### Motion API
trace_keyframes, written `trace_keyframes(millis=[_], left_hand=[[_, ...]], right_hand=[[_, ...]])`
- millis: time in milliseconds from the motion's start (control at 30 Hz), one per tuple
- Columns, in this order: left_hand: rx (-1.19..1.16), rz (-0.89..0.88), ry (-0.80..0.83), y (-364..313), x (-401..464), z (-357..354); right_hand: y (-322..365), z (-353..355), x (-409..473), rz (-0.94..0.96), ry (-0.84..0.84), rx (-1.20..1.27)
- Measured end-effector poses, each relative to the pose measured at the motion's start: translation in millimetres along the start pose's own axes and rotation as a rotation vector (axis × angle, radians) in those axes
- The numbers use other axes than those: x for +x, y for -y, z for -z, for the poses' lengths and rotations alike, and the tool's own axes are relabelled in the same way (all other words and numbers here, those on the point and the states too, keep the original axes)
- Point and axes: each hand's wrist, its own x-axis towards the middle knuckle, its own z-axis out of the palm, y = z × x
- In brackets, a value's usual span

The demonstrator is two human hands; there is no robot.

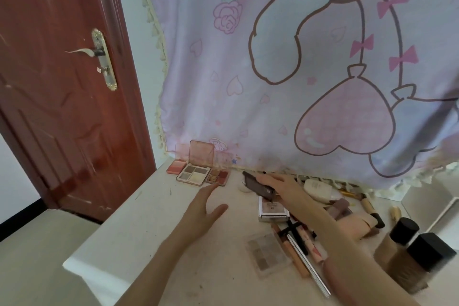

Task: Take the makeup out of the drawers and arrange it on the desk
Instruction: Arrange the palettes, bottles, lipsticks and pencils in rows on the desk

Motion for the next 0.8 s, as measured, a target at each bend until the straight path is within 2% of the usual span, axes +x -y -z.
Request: trace_keyframes(millis=[133, 233, 333, 433, 533, 633, 700, 800], left_hand=[[-0.041, -0.225, -0.031, -33, -9, 17], [-0.012, -0.315, -0.192, -49, -17, 28], [0.053, -0.394, -0.267, -58, -25, 31], [0.179, -0.486, -0.313, -66, -31, 25], [0.229, -0.495, -0.37, -69, -35, 19], [0.199, -0.422, -0.318, -68, -40, 20], [0.206, -0.352, -0.188, -66, -42, 24], [0.093, -0.208, 0.002, -64, -44, 31]], right_hand=[[6, -16, -12, -0.047, 0.174, 0.14], [12, -30, -19, -0.075, 0.126, 0.344], [10, -39, -27, -0.09, 0.041, 0.586], [6, -49, -36, -0.098, 0.064, 0.86], [5, -57, -42, -0.128, 0.093, 1.069], [6, -57, -47, -0.13, 0.124, 0.991], [5, -55, -48, -0.109, 0.079, 0.891], [2, -52, -49, 0.066, -0.05, 0.593]])
